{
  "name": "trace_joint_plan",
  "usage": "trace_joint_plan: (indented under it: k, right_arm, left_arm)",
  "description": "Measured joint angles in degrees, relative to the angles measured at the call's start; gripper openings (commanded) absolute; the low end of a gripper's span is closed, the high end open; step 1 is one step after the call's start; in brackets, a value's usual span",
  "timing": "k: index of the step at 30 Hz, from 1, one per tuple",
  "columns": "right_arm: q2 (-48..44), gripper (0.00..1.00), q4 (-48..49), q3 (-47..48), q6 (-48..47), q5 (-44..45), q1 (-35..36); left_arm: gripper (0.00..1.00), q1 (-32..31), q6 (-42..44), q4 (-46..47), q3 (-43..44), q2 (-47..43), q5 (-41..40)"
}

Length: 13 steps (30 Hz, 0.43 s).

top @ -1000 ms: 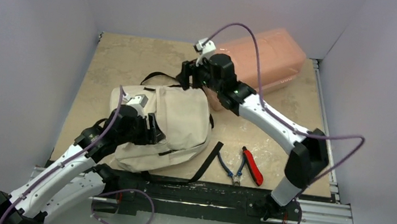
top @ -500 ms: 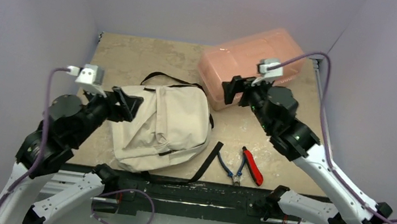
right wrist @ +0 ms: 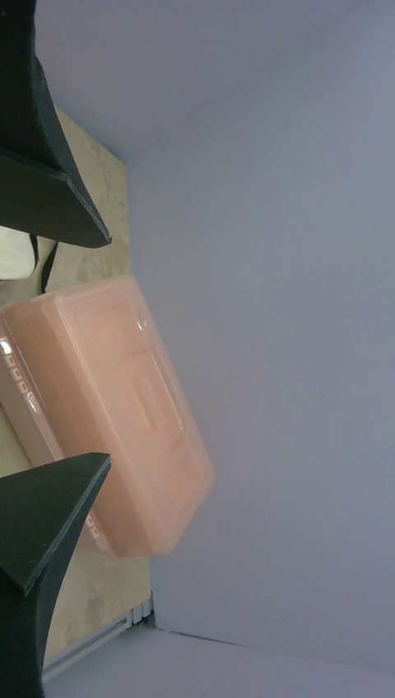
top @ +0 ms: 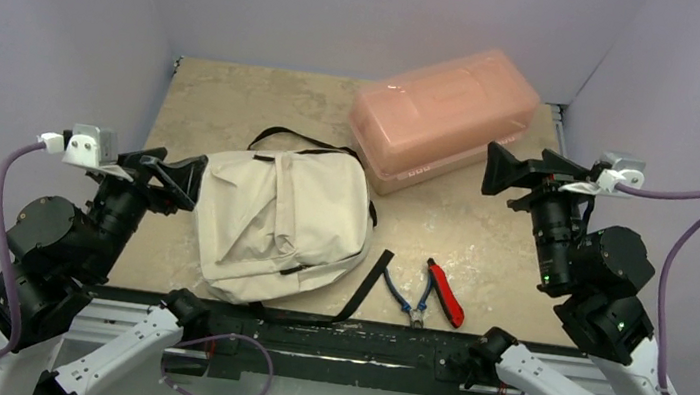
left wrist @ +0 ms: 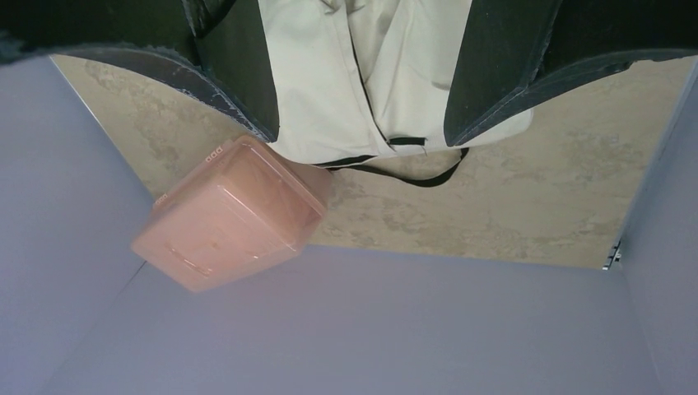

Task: Pack the student bag
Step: Reset both arms

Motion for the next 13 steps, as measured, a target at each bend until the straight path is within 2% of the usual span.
trace_joint_plan:
  k: [13]
  right_arm:
    - [-3.3,0.99,-1.0,-2.3,-0.1,1.8,0.0]
  left_arm:
    - [0.73,0.0,0.3,-2.8,0.9,-1.0,-1.4]
